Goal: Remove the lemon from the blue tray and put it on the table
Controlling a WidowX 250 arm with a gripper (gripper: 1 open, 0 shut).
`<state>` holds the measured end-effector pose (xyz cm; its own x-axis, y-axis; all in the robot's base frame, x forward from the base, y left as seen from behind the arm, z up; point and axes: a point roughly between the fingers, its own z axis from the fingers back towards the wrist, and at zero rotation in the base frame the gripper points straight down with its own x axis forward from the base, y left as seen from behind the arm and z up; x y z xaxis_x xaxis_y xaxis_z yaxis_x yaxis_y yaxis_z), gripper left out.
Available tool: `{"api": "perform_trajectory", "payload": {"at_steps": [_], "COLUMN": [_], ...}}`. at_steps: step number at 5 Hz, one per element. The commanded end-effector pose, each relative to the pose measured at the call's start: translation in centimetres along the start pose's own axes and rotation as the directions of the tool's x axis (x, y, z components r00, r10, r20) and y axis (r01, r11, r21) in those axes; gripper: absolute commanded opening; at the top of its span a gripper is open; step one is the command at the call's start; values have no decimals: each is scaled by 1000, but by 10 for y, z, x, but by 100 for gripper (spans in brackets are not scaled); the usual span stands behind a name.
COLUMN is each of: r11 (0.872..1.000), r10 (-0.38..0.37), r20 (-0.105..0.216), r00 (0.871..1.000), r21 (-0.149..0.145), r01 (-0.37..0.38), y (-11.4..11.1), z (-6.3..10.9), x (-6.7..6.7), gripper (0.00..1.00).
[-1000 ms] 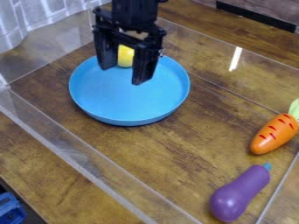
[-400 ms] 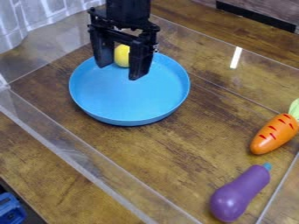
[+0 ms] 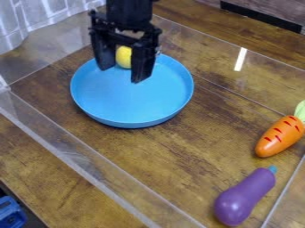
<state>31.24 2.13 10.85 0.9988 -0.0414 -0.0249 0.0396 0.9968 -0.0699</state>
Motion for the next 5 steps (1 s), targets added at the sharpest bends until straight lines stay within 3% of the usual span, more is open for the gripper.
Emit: {"api": "perform_trajectory", "payload": {"at_steps": [1,2,5], "r11": [999,999,1000], "r10": [44,51,29], "r20": [72,81,92], "r00": [996,995,995], "r21": [-5,-5,-11], "r01": [-44,-51,-29], "y": [19,32,37], "z": [23,21,-3], "x": [23,34,27], "gripper": [100,100,100]}}
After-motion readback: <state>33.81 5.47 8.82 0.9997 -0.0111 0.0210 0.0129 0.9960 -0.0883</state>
